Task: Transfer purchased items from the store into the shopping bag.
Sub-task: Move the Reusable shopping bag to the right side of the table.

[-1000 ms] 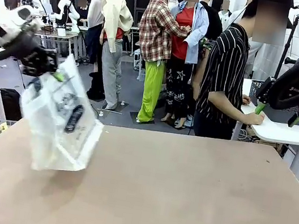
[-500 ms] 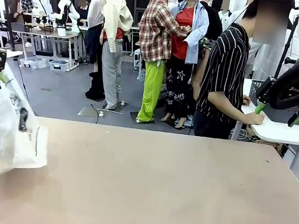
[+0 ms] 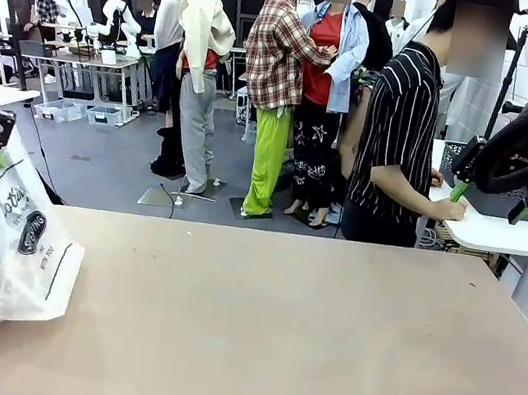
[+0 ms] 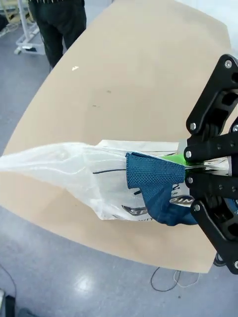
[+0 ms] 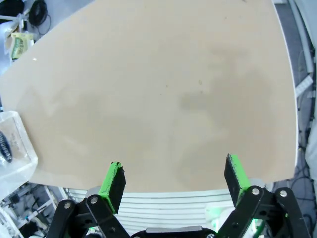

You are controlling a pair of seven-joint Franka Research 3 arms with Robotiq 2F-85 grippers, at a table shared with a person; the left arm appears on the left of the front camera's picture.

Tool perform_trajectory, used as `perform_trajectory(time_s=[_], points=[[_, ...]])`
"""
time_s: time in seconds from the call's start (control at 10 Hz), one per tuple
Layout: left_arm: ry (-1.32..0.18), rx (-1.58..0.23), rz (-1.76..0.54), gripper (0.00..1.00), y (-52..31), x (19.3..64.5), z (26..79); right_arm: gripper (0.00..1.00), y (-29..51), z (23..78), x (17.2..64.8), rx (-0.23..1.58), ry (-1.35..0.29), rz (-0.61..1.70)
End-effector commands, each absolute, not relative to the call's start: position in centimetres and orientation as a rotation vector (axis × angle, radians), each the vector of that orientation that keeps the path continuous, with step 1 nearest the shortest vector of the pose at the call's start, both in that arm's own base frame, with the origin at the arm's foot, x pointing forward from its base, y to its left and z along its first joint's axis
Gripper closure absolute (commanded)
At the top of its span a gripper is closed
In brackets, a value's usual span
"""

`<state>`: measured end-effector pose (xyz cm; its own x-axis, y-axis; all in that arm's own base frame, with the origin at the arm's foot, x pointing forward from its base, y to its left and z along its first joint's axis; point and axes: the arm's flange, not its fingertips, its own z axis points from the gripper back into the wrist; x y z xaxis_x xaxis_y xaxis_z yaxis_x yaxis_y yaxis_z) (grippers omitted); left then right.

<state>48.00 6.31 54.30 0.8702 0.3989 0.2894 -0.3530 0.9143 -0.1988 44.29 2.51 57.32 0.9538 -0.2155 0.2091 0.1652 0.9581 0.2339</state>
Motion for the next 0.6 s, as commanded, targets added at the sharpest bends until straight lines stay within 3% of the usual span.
perform_trajectory(time_s=[0.0,0.3,0.4,0.5], points=[[-0.350,-0.092,0.383,0.80,6.3,48.4,56.1,0.00,2.5,57.4,44.4,0.210,-0.235,-0.182],[-0.413,-0.091,0.411,0.21,6.4,47.7,57.6,0.00,2.5,57.4,44.4,0.210,-0.235,-0.182],[-0.439,-0.099,0.399,0.06,5.8,47.3,58.3,0.00,2.5,57.4,44.4,0.210,-0.235,-0.182],[-0.461,-0.094,0.401,0.06,5.0,46.9,59.2,0.00,2.5,57.4,44.4,0.210,-0.235,-0.182]])
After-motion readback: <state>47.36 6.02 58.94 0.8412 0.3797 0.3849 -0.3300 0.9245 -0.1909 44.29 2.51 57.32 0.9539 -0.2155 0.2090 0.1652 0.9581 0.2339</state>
